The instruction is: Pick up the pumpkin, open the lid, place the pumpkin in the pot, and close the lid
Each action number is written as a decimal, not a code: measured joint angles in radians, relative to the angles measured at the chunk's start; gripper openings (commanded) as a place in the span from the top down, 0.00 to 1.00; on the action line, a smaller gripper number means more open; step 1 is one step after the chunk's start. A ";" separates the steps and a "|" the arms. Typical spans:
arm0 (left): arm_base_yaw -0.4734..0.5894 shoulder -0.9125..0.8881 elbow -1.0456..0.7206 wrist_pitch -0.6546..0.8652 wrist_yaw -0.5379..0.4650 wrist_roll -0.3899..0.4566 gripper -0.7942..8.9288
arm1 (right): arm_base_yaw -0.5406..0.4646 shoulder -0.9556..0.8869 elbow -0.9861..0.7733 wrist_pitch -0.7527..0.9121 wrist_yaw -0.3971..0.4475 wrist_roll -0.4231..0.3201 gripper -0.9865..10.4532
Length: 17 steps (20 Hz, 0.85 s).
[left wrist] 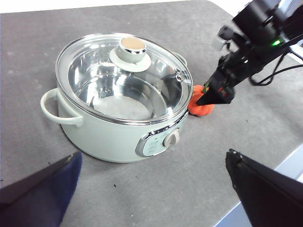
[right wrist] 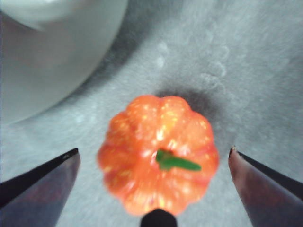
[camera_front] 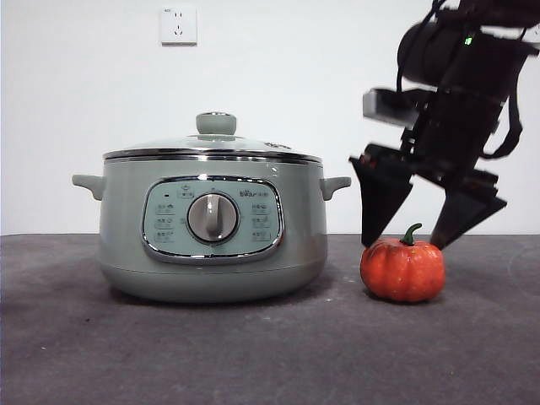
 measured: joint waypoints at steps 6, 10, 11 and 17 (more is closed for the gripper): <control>0.000 0.000 0.000 -0.008 -0.001 0.000 0.14 | 0.000 0.080 0.000 0.008 0.000 -0.002 0.61; 0.000 0.000 0.000 -0.008 -0.001 0.000 0.14 | 0.000 0.079 0.001 0.010 0.000 0.010 0.92; 0.000 0.000 0.000 -0.008 -0.001 0.000 0.14 | 0.000 0.077 0.001 0.009 0.000 0.011 0.92; 0.000 0.006 0.000 0.007 -0.004 0.000 0.14 | 0.000 -0.113 0.001 -0.011 0.001 0.040 0.92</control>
